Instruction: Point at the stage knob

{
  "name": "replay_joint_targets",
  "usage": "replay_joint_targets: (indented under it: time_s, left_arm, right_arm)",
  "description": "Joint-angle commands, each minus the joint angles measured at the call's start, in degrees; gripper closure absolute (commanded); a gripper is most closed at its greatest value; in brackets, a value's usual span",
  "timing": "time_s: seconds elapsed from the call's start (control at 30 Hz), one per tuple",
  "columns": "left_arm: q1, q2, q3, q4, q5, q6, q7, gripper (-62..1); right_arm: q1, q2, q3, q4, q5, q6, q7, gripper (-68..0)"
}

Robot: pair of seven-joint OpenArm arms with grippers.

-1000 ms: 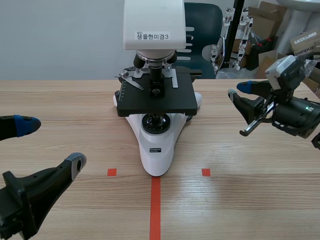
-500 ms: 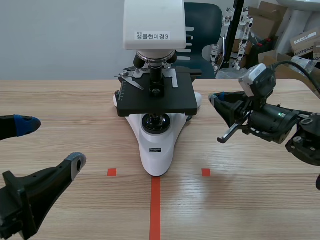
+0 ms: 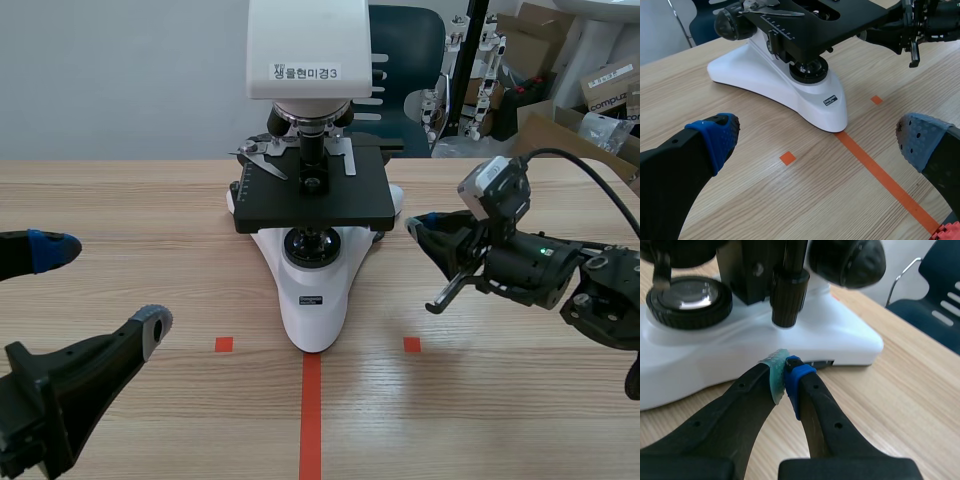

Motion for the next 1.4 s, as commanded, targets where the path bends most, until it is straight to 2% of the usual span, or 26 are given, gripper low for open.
replay_joint_targets:
  time_s: [0.0,0.2,0.4,1.37]
  left_arm:
    - [-0.2,0.2,0.3,1.0,-0.6,0.3,-1.0,-62.3]
    - [-0.2,0.2,0.3,1.0,-0.6,0.3,-1.0,-62.3]
    - [-0.2,0.2,0.3,1.0,-0.6,0.3,-1.0,-62.3]
    - [-0.2,0.2,0.3,1.0,-0.6,0.3,-1.0,-62.3]
  right_arm:
    - [0.5,0.4,0.4,-0.2,0.6,0.0,1.5,-0.6]
    - [0.2,0.6,0.4,-0.5,0.6,0.0,2.4,-0.6]
    - [-1.1,0.9,0.4,-0.5,0.6,-1.3,4.4,-0.6]
    - [-1.4,0.9,0.4,-0.5,0.7,-1.3,5.0,-0.6]
